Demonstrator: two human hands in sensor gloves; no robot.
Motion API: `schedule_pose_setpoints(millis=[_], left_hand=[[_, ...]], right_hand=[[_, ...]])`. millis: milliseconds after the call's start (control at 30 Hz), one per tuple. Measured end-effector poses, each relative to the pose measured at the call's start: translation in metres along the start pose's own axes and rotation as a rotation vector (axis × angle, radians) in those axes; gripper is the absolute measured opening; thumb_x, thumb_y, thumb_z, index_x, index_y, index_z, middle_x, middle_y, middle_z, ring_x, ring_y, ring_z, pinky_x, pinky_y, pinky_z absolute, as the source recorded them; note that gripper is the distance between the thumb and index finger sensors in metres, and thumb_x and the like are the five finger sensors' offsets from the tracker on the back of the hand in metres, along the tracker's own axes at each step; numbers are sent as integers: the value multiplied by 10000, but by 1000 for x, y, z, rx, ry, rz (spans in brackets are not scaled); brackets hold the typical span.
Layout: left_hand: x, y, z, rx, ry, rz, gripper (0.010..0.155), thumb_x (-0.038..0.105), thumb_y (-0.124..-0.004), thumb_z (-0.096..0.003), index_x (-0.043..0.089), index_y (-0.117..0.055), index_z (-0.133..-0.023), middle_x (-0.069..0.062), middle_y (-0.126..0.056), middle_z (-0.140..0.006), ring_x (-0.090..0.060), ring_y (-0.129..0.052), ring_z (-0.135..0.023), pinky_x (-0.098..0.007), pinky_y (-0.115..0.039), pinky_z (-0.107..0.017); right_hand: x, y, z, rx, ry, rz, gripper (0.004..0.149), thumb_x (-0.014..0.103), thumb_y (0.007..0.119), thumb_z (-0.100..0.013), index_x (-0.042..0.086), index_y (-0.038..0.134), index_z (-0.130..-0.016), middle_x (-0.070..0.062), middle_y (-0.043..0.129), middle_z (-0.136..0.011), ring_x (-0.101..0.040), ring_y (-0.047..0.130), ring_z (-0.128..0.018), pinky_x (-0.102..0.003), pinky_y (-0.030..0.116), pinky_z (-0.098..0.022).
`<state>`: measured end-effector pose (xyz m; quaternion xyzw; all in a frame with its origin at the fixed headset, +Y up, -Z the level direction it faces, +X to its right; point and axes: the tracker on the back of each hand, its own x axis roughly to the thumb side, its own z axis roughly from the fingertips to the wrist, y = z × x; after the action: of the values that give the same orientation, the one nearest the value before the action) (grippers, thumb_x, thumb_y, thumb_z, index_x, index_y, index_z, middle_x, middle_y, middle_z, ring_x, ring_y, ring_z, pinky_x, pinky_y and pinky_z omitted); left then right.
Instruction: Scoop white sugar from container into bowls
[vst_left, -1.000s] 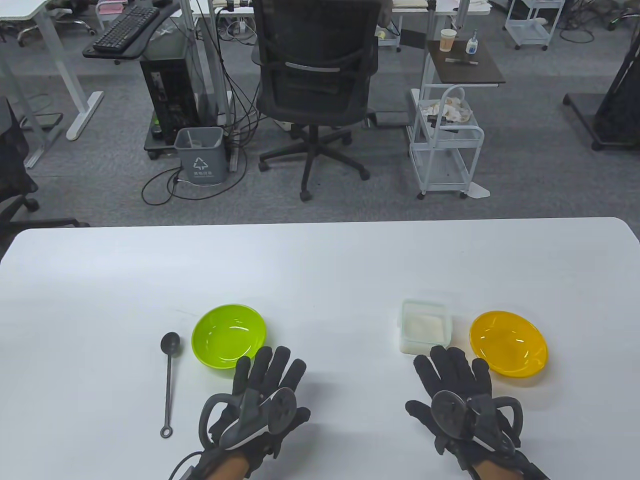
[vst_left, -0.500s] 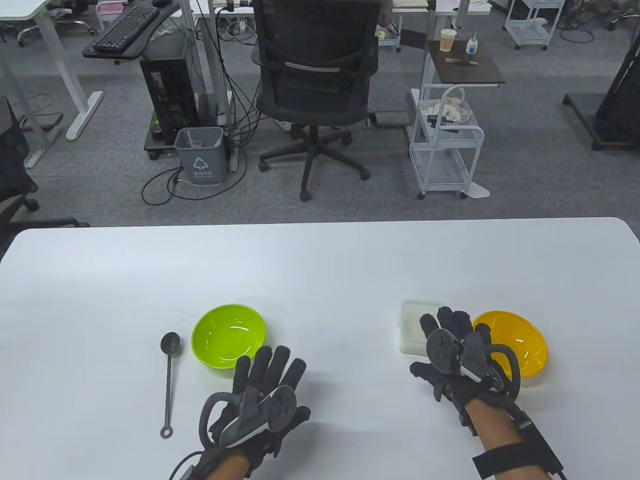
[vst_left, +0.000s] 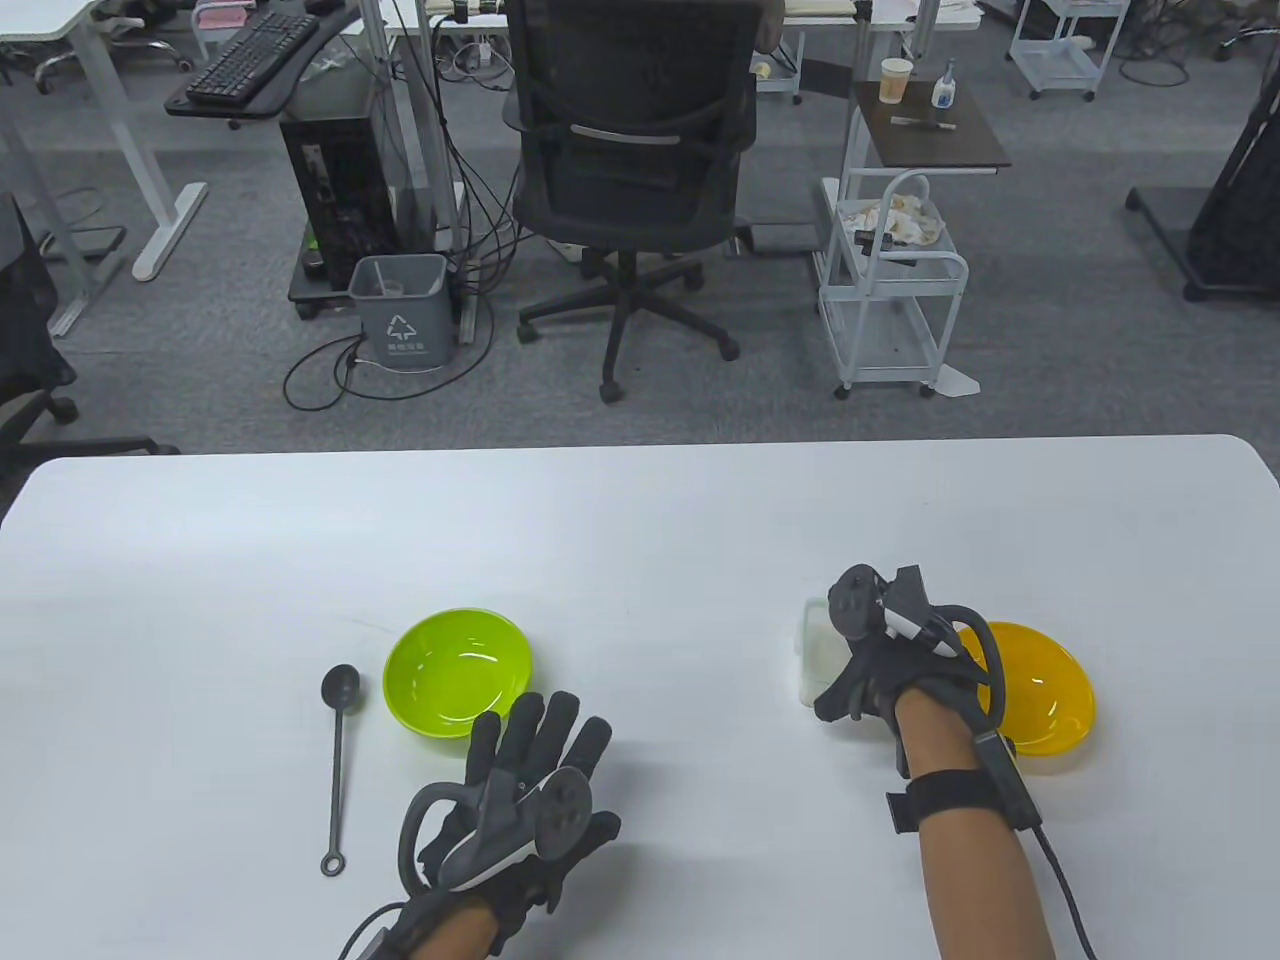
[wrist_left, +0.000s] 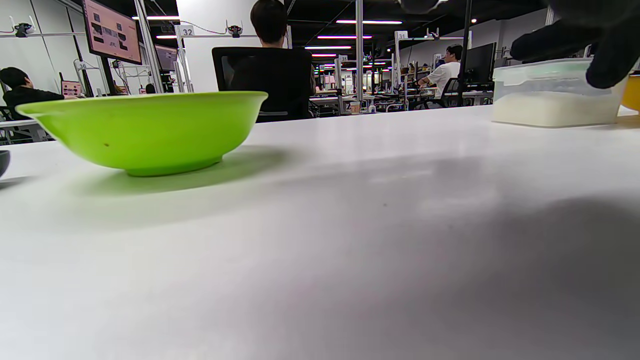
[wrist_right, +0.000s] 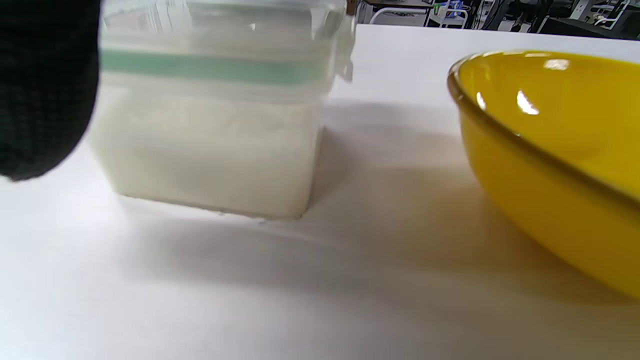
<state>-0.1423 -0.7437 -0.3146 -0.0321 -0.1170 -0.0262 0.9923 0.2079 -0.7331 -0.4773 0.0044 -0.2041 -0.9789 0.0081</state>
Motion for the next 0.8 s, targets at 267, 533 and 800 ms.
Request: schedule_pose_setpoints(millis=[267,533,800], left_hand=[[0,0,0,-2,1,0,857,772,-600,-363,521,-295,-1124,137,-153,-1245,-259,-234,-1224,-571,-168,-841],[0,2,0,3,0,5,859,771,-601,-363,520,-293,-1124,132,-156,-1246,-260,-236,-1224,-571,-169,-841],[-1,2,1,10,1,9,857,768,-604,-364,516,-299,-1124,128,-160,-1245,-262,-239,-1223,-572,-174,-839]], right_hand=[[-4,4,-7,-33,-20,-28,1107,587,954,-345,378,151,-1077,-30,88,-1205,-345,174,-1166,-612,310,-818],[-3,5,-8,-78,-42,-59,1110,554,981,-330,339,192,-1081,-80,130,-1199,-390,228,-1143,-601,345,-807],[4,4,4,-139,-58,-50,1119,586,998,-295,301,266,-1092,-130,224,-1194,-427,334,-1113,-601,390,-794]])
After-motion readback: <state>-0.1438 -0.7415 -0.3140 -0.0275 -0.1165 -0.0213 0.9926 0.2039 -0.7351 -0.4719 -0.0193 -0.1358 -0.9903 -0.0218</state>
